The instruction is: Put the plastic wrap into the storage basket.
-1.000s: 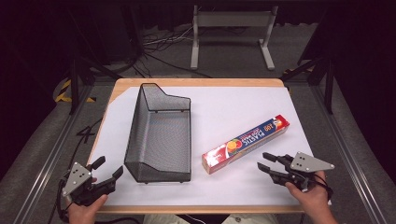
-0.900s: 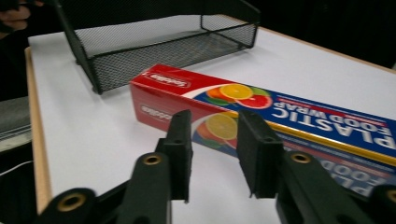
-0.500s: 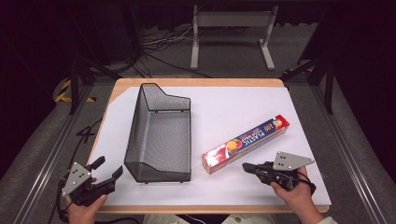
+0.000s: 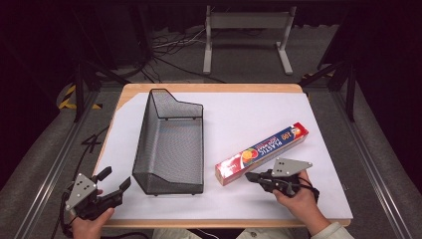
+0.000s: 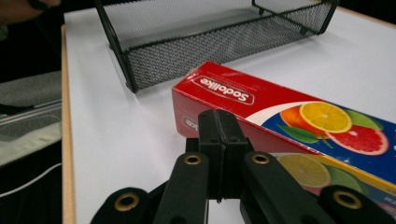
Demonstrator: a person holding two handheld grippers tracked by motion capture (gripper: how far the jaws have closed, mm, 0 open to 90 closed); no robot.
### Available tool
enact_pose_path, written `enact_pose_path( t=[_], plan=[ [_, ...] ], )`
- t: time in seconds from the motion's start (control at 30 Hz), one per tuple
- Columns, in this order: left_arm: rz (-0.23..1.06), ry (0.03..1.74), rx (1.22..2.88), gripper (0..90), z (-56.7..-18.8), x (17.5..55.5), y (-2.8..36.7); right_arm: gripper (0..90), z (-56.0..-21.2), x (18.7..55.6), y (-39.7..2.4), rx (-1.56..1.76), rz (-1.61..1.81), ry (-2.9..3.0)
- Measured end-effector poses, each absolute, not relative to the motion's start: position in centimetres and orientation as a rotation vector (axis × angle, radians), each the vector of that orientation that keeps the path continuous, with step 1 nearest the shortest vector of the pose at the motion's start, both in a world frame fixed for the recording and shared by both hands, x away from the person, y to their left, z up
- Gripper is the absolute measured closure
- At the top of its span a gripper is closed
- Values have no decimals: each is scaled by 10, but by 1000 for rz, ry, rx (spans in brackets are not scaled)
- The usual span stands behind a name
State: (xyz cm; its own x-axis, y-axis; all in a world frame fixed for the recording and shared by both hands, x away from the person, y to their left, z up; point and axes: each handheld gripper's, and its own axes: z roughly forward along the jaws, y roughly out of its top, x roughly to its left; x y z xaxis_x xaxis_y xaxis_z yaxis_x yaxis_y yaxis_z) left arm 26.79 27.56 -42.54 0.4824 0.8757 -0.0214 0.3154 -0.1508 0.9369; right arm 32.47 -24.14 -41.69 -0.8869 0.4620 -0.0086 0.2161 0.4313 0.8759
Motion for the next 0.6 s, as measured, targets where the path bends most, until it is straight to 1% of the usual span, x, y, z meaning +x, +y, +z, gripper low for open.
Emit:
enact_pose_path(
  t=[0.33,0.6],
  plan=[
    [685,1025,1706,264,-425,267,276,900,-431,332,-219,566,1329,2546],
    [687,1026,1703,264,-425,267,275,900,-437,343,-216,623,1252,2553]
  ],
)
